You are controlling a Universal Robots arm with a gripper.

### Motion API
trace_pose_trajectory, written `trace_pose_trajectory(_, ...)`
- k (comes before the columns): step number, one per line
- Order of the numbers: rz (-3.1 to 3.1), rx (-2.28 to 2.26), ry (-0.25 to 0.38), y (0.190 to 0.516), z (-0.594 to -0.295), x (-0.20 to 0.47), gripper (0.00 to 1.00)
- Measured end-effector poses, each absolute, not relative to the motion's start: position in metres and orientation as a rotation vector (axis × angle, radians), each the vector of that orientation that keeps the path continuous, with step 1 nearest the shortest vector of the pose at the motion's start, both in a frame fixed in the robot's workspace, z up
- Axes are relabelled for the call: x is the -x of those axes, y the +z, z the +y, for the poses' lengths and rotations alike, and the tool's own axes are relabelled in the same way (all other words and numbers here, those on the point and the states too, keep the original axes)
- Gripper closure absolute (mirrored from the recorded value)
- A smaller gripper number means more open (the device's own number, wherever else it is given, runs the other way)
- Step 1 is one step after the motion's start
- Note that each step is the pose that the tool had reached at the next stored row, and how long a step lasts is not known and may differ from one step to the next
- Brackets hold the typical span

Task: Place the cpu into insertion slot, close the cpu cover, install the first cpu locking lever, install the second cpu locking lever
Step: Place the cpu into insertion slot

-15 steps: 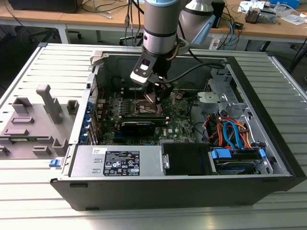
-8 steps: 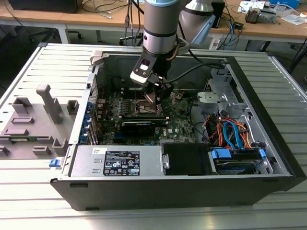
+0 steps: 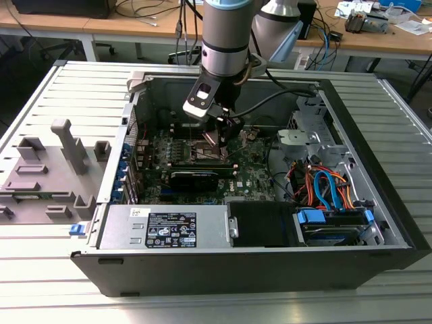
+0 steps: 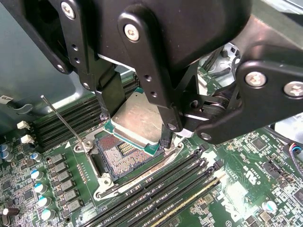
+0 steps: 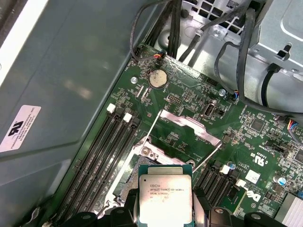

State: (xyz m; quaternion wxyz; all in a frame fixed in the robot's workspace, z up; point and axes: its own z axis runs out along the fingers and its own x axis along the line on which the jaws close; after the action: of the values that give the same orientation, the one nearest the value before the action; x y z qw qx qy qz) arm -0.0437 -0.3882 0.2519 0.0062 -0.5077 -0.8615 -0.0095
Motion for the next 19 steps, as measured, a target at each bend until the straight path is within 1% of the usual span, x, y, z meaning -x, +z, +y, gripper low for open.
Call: trace_pose_trajectory(19,-2.670,1.632,-0.030,0.2511,-0.3882,0.0437,0.45)
